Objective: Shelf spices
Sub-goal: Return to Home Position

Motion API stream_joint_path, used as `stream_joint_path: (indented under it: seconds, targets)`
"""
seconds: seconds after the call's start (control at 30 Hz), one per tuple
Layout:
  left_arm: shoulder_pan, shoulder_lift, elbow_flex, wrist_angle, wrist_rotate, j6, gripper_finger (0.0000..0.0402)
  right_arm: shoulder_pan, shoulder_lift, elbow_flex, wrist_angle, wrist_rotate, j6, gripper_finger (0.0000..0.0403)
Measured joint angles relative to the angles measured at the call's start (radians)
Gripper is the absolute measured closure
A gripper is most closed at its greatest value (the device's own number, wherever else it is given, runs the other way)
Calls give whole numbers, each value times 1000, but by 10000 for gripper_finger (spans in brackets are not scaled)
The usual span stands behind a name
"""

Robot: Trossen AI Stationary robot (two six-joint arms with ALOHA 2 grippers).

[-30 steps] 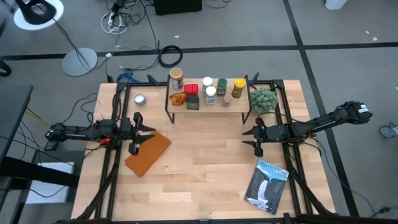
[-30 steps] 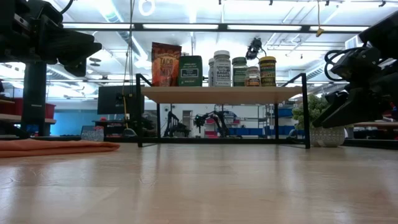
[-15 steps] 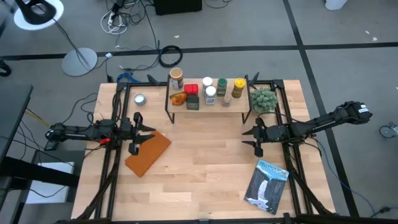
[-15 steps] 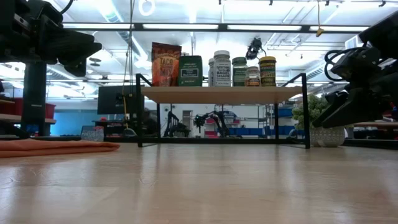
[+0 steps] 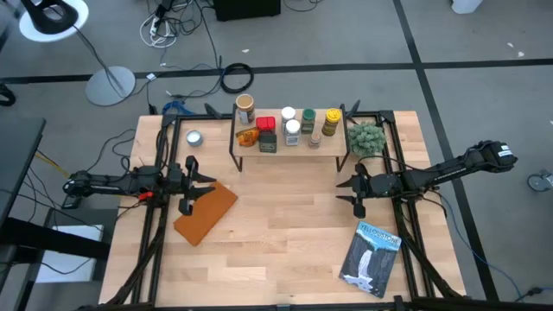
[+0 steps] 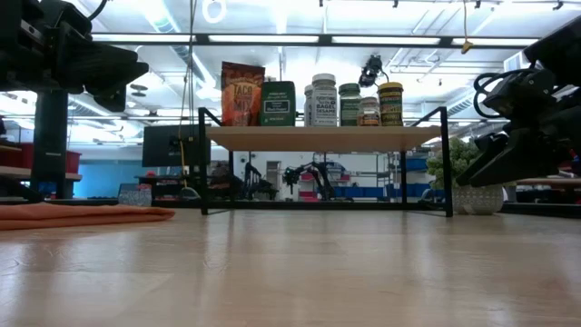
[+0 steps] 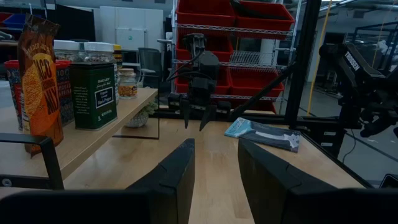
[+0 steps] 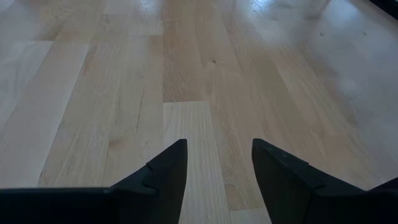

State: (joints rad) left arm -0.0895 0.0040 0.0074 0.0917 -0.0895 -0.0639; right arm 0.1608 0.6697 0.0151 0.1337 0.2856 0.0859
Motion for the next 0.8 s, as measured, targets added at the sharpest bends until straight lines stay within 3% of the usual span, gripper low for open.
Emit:
stream_joint_path:
  seconds: [0.8]
  targets:
    - [0, 0, 0, 0, 0, 0, 275, 0, 0, 0, 0, 0, 0, 226]
